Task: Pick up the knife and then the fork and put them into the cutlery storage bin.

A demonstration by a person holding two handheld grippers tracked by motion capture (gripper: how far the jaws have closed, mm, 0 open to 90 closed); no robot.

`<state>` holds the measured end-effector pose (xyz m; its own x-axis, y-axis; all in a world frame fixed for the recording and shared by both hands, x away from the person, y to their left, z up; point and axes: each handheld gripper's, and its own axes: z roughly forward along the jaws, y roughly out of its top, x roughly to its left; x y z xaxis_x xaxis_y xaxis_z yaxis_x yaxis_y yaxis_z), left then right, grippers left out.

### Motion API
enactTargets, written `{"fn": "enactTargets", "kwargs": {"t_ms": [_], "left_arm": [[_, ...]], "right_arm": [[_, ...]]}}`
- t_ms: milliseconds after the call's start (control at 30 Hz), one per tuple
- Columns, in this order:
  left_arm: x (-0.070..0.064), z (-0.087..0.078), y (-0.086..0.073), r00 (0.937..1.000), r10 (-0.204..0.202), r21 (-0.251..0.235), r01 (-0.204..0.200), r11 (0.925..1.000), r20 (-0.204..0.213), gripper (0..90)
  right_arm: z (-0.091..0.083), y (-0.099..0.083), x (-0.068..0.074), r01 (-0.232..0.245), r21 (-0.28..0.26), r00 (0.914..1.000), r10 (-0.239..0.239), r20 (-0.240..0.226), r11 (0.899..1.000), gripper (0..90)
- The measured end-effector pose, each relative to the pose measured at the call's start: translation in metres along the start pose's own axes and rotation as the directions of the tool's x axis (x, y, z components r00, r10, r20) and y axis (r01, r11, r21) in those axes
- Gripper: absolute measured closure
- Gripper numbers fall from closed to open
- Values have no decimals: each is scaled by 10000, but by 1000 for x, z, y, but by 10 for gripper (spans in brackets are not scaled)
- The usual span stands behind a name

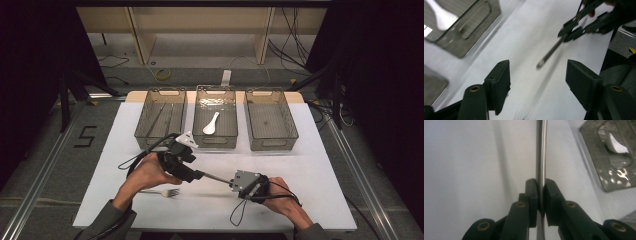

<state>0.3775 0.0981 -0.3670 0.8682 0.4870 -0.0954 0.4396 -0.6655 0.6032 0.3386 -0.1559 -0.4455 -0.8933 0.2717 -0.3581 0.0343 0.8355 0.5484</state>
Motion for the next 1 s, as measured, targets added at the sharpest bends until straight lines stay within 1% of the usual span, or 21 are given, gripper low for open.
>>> {"fn": "enactTargets", "kwargs": {"t_ms": [33, 67, 100, 167, 200, 233, 300, 367, 400, 433, 500, 567, 633, 700, 767, 833, 867, 967, 1000], "left_arm": [[2, -2, -3, 10000, -79, -52, 79, 10000, -38, 351], [7, -4, -8, 9999, -133, -116, 132, 9998, -103, 349], [10, -6, -13, 9995, -271, -188, 268, 9995, -148, 344], [16, -9, -21, 9980, -471, -427, 453, 9981, -410, 329], [19, -10, -25, 9975, -495, -525, 469, 9975, -498, 320], [21, -11, -29, 9973, -462, -564, 430, 9975, -573, 309], [25, -10, -35, 9976, -410, -461, 384, 9982, -560, 294], [27, -9, -40, 9965, -439, -471, 406, 9981, -710, 273], [28, -7, -42, 9963, -519, -546, 482, 9973, -689, 265], [29, -7, -43, 9963, -468, -601, 425, 9973, -717, 255], [29, -4, -46, 9960, -574, -767, 520, 9957, -692, 245], [29, -3, -49, 9959, -483, -770, 424, 9961, -763, 239], [30, -2, -52, 9952, -625, -865, 559, 9947, -752, 242], [30, -2, -56, 9939, -664, -1018, 573, 9931, -881, 236], [32, -3, -59, 9925, -818, -1289, 697, 9892, -911, 219], [33, -4, -63, 9909, -950, -1509, 800, 9853, -949, 214], [33, -5, -64, 9902, -998, -1538, 841, 9845, -973, 208], [34, -6, -68, 9882, -1133, -1655, 952, 9816, -1035, 205], [35, -5, -70, 9879, -1133, -1617, 952, 9822, -1061, 205]], "right_arm": [[0, 0, 0, 0, 0, 10000, 0, 0, 10000, 832], [-1, -1, -2, -206, -32, 9998, 206, 42, 9998, 832], [-3, -3, -5, -381, -56, 9992, 382, 116, 9993, 832], [-5, -6, -11, -635, -157, 9978, 638, 167, 9979, 832], [-6, -7, -13, -839, -179, 9963, 842, 188, 9963, 832], [-8, -8, -16, -946, -198, 9951, 950, 255, 9953, 832], [-10, -11, -20, -1177, -241, 9922, 1185, 376, 9928, 832], [-13, -12, -24, -1459, -354, 9880, 1474, 463, 9887, 832], [-15, -13, -26, -1575, -399, 9860, 1593, 489, 9867, 833], [-16, -15, -28, -1697, -445, 9838, 1719, 511, 9845, 832], [-17, -17, -33, -1897, -503, 9796, 1925, 579, 9805, 832], [-20, -19, -37, -2083, -585, 9752, 2119, 641, 9763, 832], [-22, -22, -41, -2218, -605, 9716, 2259, 710, 9732, 832], [-24, -24, -45, -2402, -671, 9664, 2451, 776, 9684, 832], [-26, -26, -50, -2605, -696, 9607, 2657, 799, 9630, 832], [-28, -27, -56, -2722, -721, 9561, 2781, 918, 9595, 832], [-29, -28, -60, -2840, -753, 9520, 2905, 963, 9558, 832], [-32, -30, -70, -3259, -796, 9357, 3334, 1154, 9421, 832], [-33, -31, -73, -3312, -804, 9332, 3389, 1192, 9401, 833]]}}
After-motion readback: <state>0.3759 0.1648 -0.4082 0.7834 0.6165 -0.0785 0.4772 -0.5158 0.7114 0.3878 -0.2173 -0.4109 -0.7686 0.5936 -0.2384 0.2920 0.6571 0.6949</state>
